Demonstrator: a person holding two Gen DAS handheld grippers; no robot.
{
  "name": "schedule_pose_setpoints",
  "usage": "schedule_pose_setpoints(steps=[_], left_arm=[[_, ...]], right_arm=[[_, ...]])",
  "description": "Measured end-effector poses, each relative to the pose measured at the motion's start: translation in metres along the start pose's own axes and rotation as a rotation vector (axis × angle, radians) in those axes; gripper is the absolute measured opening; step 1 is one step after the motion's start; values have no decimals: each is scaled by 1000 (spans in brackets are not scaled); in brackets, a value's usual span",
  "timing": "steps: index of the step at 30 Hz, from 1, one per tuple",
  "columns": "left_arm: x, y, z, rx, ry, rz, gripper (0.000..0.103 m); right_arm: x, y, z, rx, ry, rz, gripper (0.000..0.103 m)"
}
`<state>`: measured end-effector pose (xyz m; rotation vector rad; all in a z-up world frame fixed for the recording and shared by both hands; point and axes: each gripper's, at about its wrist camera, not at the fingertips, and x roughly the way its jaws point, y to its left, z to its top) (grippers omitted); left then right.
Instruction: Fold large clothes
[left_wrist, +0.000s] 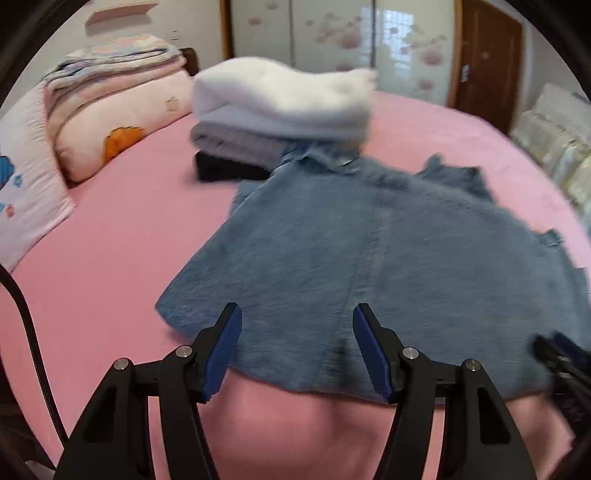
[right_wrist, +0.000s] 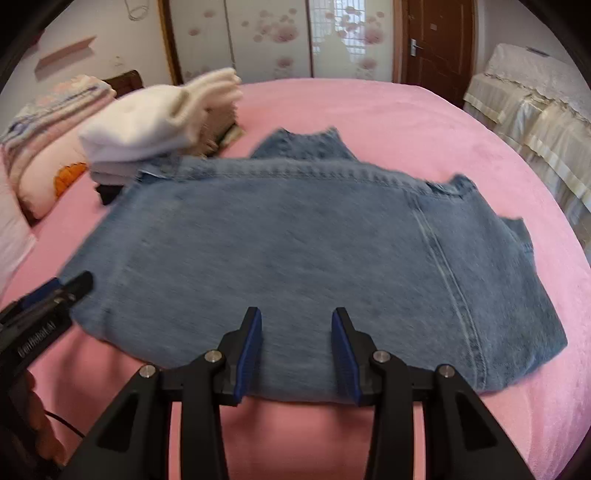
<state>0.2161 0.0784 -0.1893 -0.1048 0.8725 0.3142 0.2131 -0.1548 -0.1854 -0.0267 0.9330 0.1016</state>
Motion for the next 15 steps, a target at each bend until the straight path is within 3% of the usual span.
schedule_pose_setpoints(steps=[2, 5, 7, 8, 9, 10, 12, 15], left_arm=[[23, 15, 1, -17, 70, 75, 60], [33, 36, -2, -79, 102, -13, 56], [31, 35, -4, -42, 92, 0, 52], [29, 34, -5, -24, 83, 7, 52], [28, 34, -6, -21, 77, 12, 52], [27, 34, -7, -22, 73, 31, 52], [26, 39, -7, -43, 71, 111, 52], [26, 52, -8, -88, 82, 73, 52]], right_arm=[[5, -32, -8, 40, -3, -40, 39], [3, -81, -13, 87, -14, -155, 37], [1, -116, -17, 134, -15, -236, 37], [0, -134, -20, 160, -12, -257, 33], [-2, -150, -22, 186, -9, -247, 6], [-4, -165, -25, 211, -5, -235, 0], [-10, -172, -29, 217, -18, -214, 0], [-10, -168, -31, 209, -23, -241, 0]])
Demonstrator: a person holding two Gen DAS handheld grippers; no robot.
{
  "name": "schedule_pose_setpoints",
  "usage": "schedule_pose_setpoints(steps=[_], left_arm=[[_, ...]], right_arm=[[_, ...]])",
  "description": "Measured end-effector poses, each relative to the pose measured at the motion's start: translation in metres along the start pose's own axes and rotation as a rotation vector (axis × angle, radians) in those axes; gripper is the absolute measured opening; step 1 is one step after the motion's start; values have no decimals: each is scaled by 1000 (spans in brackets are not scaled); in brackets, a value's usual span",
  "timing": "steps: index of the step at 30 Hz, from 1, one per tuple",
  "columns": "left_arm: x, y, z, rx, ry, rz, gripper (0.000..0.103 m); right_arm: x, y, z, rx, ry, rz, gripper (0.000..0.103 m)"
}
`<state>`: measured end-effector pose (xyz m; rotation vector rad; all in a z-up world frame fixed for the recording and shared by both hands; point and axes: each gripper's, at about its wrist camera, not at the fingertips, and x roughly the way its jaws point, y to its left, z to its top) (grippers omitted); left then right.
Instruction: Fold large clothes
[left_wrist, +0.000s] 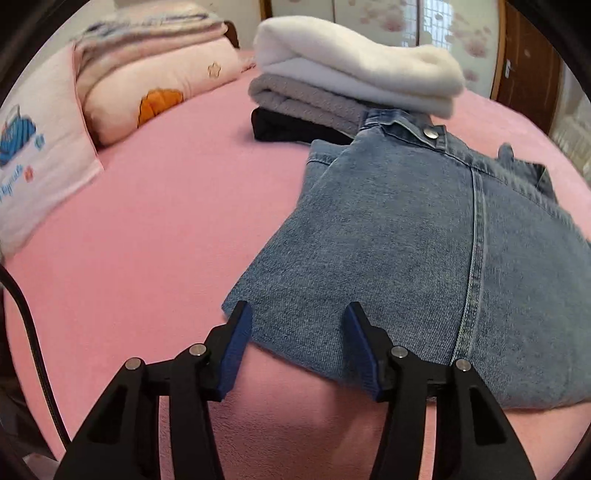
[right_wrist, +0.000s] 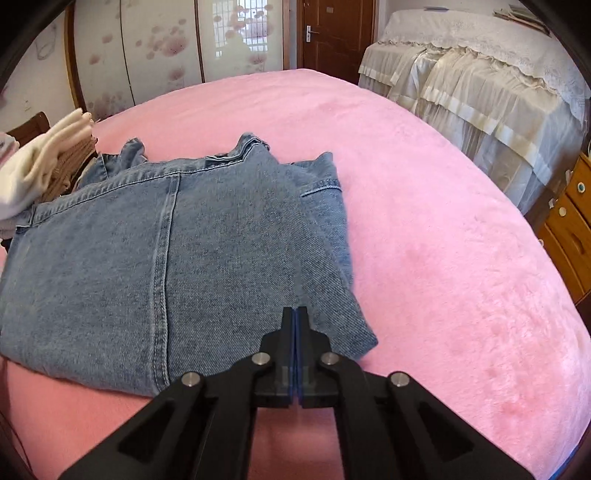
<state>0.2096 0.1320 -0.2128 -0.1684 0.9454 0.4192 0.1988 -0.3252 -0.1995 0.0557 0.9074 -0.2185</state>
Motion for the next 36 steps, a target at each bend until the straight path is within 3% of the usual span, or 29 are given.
schedule_pose_setpoints(steps=[7, 15, 22, 29, 31, 33, 36], left_arm=[[5, 12, -1, -15, 18, -14, 56], [4, 8, 7, 25, 46, -3, 56], [-25, 9, 7, 25, 74, -66, 56], [-75, 15, -4, 8, 88, -151, 56], [-89, 17, -8, 5, 89, -175, 56], [-100, 19, -14, 5, 94, -197, 56], [-118, 20, -22, 17, 103, -234, 56]], right_arm=[[5, 4, 0, 62, 9, -32, 0], [-7, 5, 3, 76, 33, -17, 8], [-34, 12, 1, 107, 58, 31, 10], [-89, 33, -19, 78, 36, 97, 11], [-103, 40, -26, 68, 32, 123, 15], [-118, 50, -33, 48, 25, 144, 28], [-138, 65, -40, 9, 9, 164, 32]])
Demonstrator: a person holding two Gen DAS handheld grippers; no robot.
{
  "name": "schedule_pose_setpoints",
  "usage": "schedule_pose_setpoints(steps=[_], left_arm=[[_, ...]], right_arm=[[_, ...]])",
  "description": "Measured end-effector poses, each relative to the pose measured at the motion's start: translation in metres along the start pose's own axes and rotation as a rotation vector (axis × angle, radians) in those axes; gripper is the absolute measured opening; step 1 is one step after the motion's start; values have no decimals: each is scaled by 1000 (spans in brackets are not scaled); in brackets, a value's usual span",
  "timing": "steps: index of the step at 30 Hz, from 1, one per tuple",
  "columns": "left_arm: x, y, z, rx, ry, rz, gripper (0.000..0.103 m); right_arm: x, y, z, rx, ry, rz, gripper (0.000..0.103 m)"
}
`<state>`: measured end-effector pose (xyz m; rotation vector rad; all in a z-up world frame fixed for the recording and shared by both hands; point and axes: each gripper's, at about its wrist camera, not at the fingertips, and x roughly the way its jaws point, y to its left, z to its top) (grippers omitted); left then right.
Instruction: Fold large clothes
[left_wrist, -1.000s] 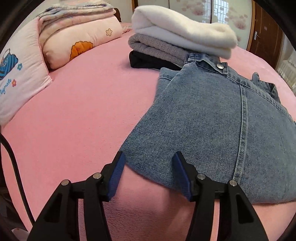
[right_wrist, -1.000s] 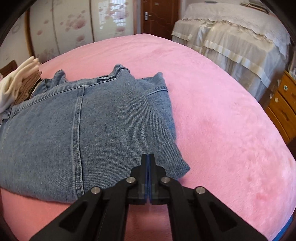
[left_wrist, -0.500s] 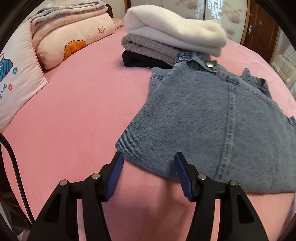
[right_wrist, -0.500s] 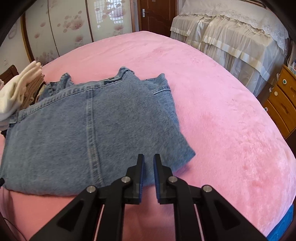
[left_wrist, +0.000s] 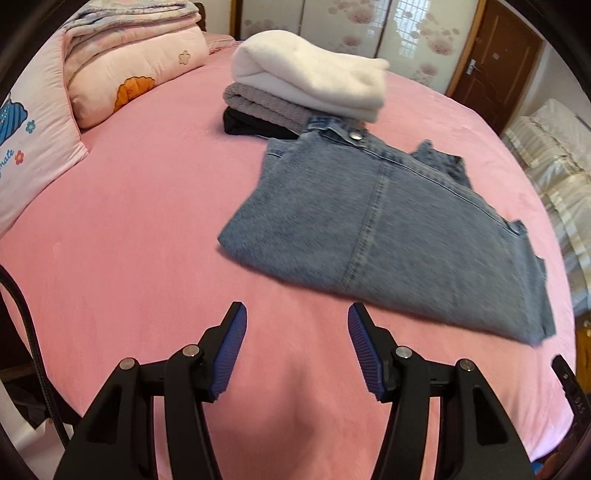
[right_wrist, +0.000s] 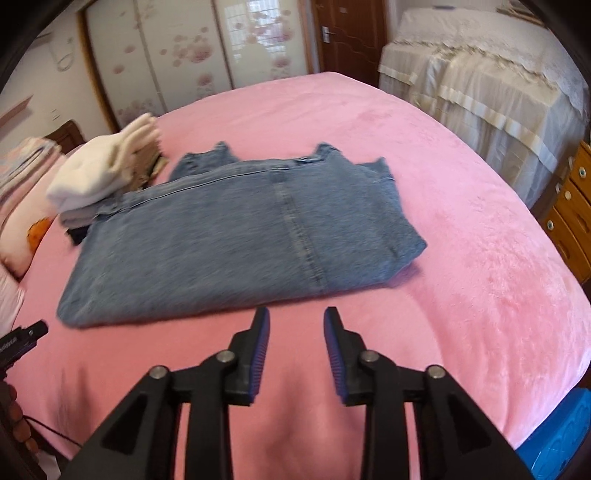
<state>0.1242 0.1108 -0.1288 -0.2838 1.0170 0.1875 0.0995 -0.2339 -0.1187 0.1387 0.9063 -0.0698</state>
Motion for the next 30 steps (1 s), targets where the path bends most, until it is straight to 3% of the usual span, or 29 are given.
schedule_pose_setpoints(steps=[5, 15, 23, 30], left_arm=[[-26, -6, -16, 34, 4, -81, 57], [-45, -28, -25, 33, 36, -290, 59], [13, -38, -21, -53, 93, -418, 59], [83, -22, -15, -198, 120, -442, 59]], right_arm=[[-22, 27, -9, -17, 11, 104, 33], [-45, 76, -13, -95, -32, 193, 37], [-17, 97, 9, -98, -84, 175, 37], [33, 97, 24, -51, -52, 150, 37]])
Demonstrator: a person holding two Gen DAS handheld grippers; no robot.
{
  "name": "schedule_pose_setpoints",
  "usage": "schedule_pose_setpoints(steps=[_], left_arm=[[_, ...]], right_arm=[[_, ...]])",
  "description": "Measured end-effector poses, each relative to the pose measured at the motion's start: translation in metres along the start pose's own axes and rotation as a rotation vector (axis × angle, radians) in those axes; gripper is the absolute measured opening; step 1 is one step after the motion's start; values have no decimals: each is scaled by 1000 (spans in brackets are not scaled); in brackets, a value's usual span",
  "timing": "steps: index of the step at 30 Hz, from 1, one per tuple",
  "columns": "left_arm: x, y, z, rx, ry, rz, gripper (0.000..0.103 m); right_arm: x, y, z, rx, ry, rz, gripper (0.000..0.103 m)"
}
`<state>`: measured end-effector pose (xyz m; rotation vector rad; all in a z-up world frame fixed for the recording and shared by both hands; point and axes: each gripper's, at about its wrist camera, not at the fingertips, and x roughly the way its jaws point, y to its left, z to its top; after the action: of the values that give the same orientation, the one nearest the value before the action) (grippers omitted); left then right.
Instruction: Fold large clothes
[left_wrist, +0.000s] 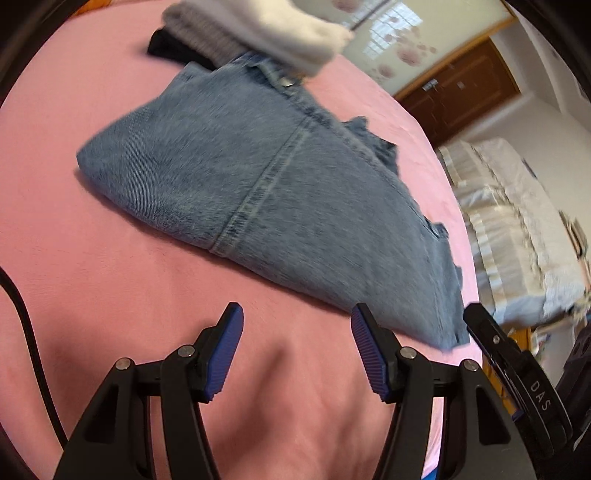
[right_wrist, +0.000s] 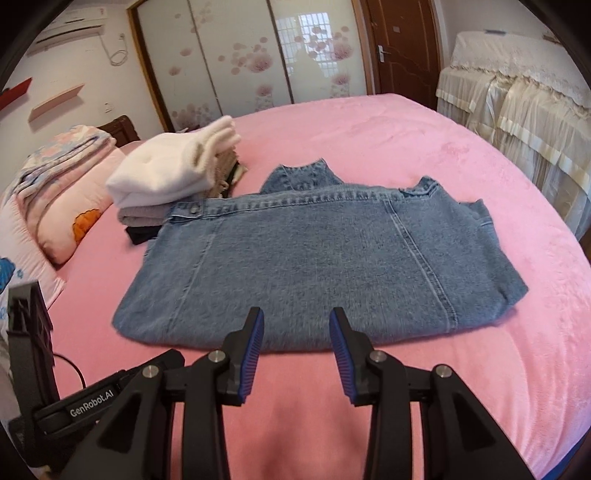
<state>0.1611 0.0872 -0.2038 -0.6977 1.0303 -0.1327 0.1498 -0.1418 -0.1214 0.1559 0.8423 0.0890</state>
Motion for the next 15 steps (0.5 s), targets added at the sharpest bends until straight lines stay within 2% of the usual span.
schedule_pose_setpoints(steps=[6, 10, 15], left_arm=[[40, 36, 16, -132, 4, -59, 59], [51, 38, 28, -115, -40, -65, 59], [65, 39, 45, -131, -59, -75, 59]], right_arm=[[36, -3, -3, 11, 44, -15, 37], [50, -1, -6, -1, 55, -23, 37], [62, 0, -7, -9, 60, -29, 37]])
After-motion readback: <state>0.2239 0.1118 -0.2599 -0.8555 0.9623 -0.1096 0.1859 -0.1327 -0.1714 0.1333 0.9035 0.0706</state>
